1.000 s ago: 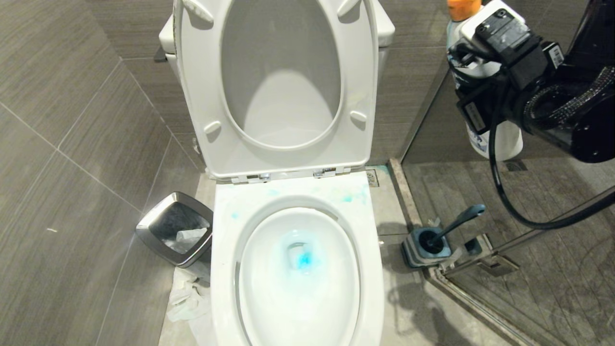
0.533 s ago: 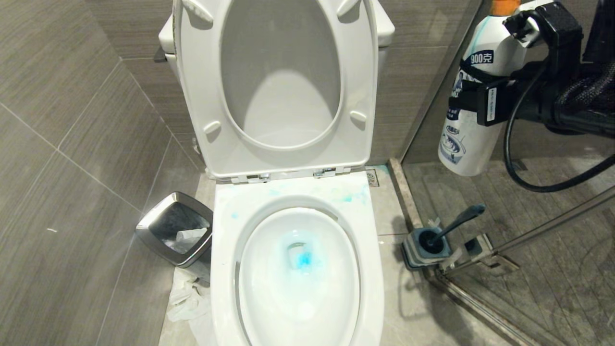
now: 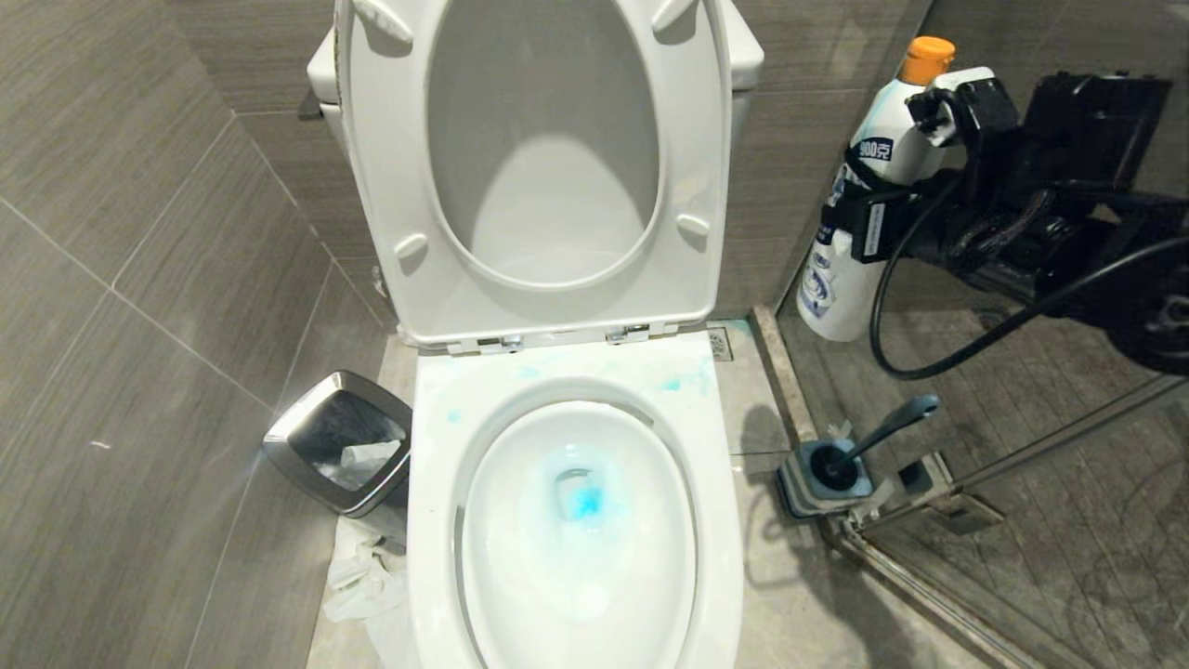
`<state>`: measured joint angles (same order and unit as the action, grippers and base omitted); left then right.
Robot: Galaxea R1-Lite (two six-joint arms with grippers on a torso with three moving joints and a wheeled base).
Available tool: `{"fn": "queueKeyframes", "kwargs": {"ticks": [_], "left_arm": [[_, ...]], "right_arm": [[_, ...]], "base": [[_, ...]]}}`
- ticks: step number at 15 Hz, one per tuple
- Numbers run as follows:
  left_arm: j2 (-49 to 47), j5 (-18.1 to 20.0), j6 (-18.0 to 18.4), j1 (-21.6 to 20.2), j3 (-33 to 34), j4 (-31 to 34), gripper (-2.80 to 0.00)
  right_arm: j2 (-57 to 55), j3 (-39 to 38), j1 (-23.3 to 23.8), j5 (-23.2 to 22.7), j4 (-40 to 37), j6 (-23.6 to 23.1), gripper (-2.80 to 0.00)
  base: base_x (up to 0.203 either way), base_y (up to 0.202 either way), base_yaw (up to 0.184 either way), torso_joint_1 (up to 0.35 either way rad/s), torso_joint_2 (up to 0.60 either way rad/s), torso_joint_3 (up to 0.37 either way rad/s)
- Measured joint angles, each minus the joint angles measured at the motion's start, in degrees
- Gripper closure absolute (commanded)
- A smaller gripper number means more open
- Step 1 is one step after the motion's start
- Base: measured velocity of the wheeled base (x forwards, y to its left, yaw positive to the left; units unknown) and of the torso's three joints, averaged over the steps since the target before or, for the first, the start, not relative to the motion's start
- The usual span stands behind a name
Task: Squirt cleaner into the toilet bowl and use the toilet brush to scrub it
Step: Place the cleaning agent on the floor
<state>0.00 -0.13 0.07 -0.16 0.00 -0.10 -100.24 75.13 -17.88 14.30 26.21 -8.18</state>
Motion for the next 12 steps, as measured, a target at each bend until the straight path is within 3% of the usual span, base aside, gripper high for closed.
{"fn": "queueKeyframes", "kwargs": {"ticks": [5, 8, 12], "left_arm": [[0.0, 0.0, 0.0, 0.0, 0.0, 0.0, 0.00], [0.0, 0.0, 0.0, 0.0, 0.0, 0.0, 0.00], [0.0, 0.0, 0.0, 0.0, 0.0, 0.0, 0.00]], "right_arm": [[-8.3, -3.4, 0.9, -2.5, 18.3, 3.7, 0.00], [-13.5, -2.6, 2.2, -10.4, 28.6, 5.3, 0.00], [-20.2, -0.2, 3.9, -9.6, 35.2, 5.3, 0.00]], "base": [[0.000, 0.000, 0.000, 0.000, 0.00, 0.000], [0.000, 0.000, 0.000, 0.000, 0.00, 0.000], [0.000, 0.000, 0.000, 0.000, 0.00, 0.000]]}}
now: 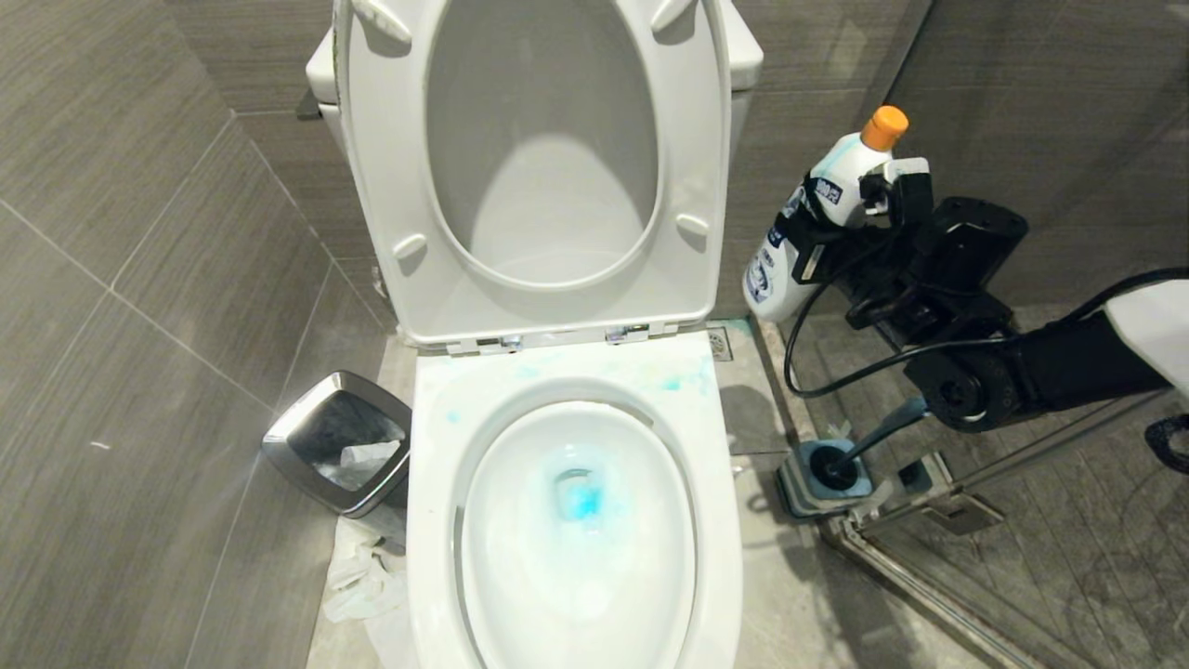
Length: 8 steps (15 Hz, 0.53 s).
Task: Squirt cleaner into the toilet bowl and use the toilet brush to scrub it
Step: Place the cleaning agent on the floor
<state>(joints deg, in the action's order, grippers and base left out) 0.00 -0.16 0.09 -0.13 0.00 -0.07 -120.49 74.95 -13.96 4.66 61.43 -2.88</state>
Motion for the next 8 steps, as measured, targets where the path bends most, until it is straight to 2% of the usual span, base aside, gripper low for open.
{"fn": "queueKeyframes", "kwargs": {"ticks": [4, 8], "left_arm": [[0.0, 0.0, 0.0, 0.0, 0.0, 0.0, 0.00], [0.0, 0.0, 0.0, 0.0, 0.0, 0.0, 0.00]], "right_arm": [[-5.7, 1.0, 1.9, -0.2, 0.3, -0.2, 0.00], [-13.9, 6.2, 2.3, -0.6, 0.3, -1.0, 0.00]], "base": [[0.000, 0.000, 0.000, 0.000, 0.00, 0.000], [0.000, 0.000, 0.000, 0.000, 0.00, 0.000]]}}
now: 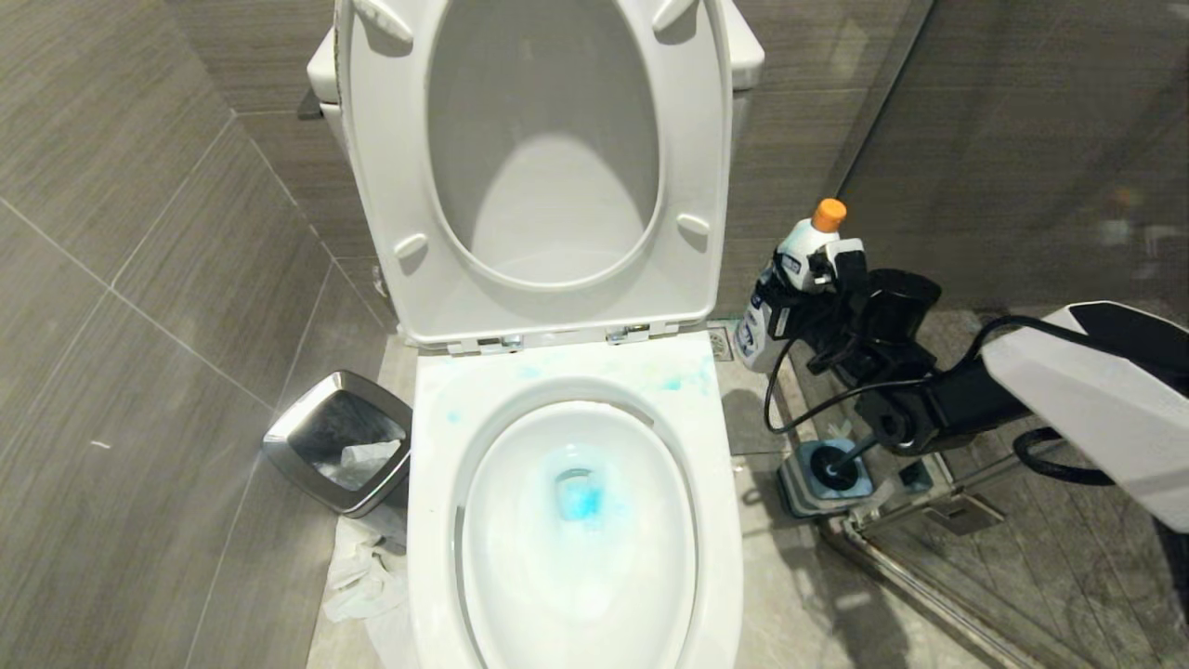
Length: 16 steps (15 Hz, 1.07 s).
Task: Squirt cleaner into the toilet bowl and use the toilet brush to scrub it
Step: Place the cleaning agent on the floor
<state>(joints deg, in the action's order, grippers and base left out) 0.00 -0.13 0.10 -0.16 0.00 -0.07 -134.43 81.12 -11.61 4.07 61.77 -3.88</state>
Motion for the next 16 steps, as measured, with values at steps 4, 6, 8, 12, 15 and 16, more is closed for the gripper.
{"fn": "queueKeyframes", "kwargs": {"ticks": [4, 6, 8, 12, 15, 16], "left_arm": [[0.0, 0.0, 0.0, 0.0, 0.0, 0.0, 0.00], [0.0, 0.0, 0.0, 0.0, 0.0, 0.0, 0.00], [0.0, 0.0, 0.0, 0.0, 0.0, 0.0, 0.00], [0.0, 0.0, 0.0, 0.0, 0.0, 0.0, 0.00], [0.0, 0.0, 0.0, 0.0, 0.0, 0.0, 0.00], [0.0, 0.0, 0.0, 0.0, 0.0, 0.0, 0.00]], "right_arm": [[-6.5, 5.9, -0.2, 0.0, -0.3, -2.0, 0.00], [-7.8, 6.6, -0.2, 0.0, -0.4, -2.4, 0.00], [-8.4, 6.8, -0.2, 0.0, -0.3, -3.5, 0.00], [-9.1, 6.9, -0.2, 0.3, -0.3, -3.5, 0.00], [-9.4, 7.1, -0.2, 0.3, -0.3, -3.7, 0.00], [-9.5, 7.8, -0.3, 0.3, -0.4, -3.9, 0.00]], "base": [[0.000, 0.000, 0.000, 0.000, 0.00, 0.000], [0.000, 0.000, 0.000, 0.000, 0.00, 0.000], [0.000, 0.000, 0.000, 0.000, 0.00, 0.000], [0.000, 0.000, 0.000, 0.000, 0.00, 0.000], [0.000, 0.000, 0.000, 0.000, 0.00, 0.000], [0.000, 0.000, 0.000, 0.000, 0.00, -0.078]]}}
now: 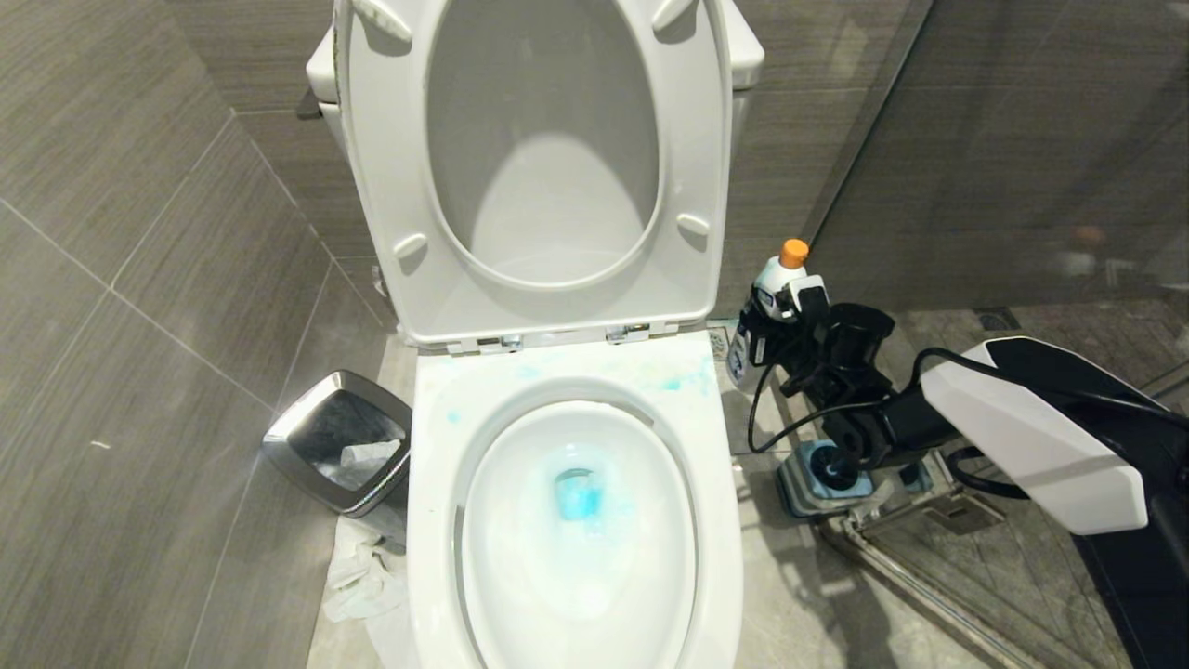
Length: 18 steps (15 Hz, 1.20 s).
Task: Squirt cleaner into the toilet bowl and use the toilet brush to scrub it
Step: Place the cleaning agent on the floor
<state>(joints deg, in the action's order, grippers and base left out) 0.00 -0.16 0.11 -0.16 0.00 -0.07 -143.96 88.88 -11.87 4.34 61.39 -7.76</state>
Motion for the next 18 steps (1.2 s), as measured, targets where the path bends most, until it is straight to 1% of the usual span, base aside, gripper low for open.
{"fn": "queueKeyframes", "kwargs": {"ticks": [7, 18], "left_arm": [[0.0, 0.0, 0.0, 0.0, 0.0, 0.0, 0.00], [0.0, 0.0, 0.0, 0.0, 0.0, 0.0, 0.00]], "right_arm": [[-1.3, 4.1, 0.0, 0.0, -2.2, -0.4, 0.00], [-2.0, 5.5, 0.0, 0.0, -2.1, -0.8, 0.00]], "base": [[0.000, 0.000, 0.000, 0.004, 0.00, -0.178], [0.000, 0.000, 0.000, 0.004, 0.00, -0.200]]}}
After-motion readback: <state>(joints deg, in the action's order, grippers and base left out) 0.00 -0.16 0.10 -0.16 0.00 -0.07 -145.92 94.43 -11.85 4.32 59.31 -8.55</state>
